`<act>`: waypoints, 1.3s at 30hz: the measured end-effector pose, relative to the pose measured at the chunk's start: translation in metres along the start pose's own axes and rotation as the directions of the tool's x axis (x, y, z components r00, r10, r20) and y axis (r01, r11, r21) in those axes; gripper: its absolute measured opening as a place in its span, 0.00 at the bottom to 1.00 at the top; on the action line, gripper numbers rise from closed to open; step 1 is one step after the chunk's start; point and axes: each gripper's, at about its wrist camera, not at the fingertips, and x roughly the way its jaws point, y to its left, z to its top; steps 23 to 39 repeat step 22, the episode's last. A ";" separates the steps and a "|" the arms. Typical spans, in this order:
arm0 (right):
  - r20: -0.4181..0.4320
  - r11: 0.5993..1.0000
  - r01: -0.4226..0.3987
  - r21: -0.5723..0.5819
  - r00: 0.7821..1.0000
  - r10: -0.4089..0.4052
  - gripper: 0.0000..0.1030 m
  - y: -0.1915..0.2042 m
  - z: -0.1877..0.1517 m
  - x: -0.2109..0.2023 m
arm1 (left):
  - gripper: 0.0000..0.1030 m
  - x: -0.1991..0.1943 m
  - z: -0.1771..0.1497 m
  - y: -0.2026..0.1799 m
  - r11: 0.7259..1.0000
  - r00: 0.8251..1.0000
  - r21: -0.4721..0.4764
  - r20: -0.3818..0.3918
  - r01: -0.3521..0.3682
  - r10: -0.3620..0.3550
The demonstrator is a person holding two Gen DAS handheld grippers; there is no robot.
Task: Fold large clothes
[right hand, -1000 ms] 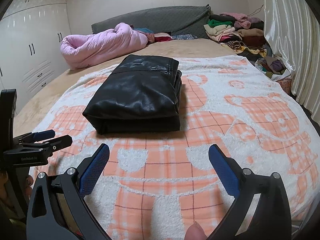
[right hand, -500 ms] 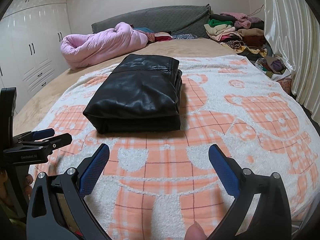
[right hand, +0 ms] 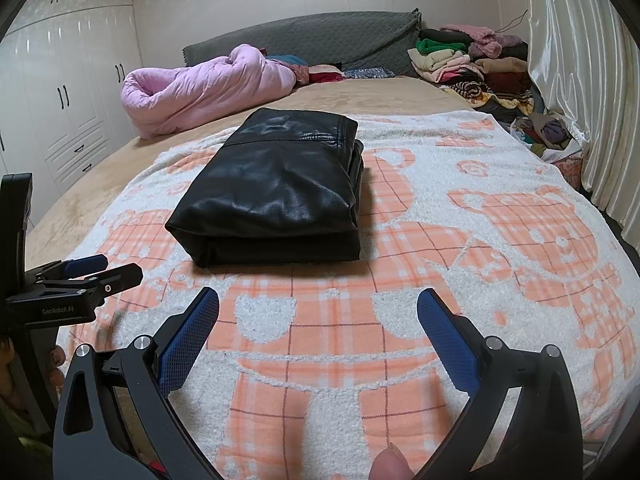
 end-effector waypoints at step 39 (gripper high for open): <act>-0.095 0.643 0.580 0.501 0.774 -0.625 0.96 -0.268 -0.050 -0.107 | 0.91 0.015 0.046 0.193 0.907 0.950 -0.287 -0.051 -0.309 0.308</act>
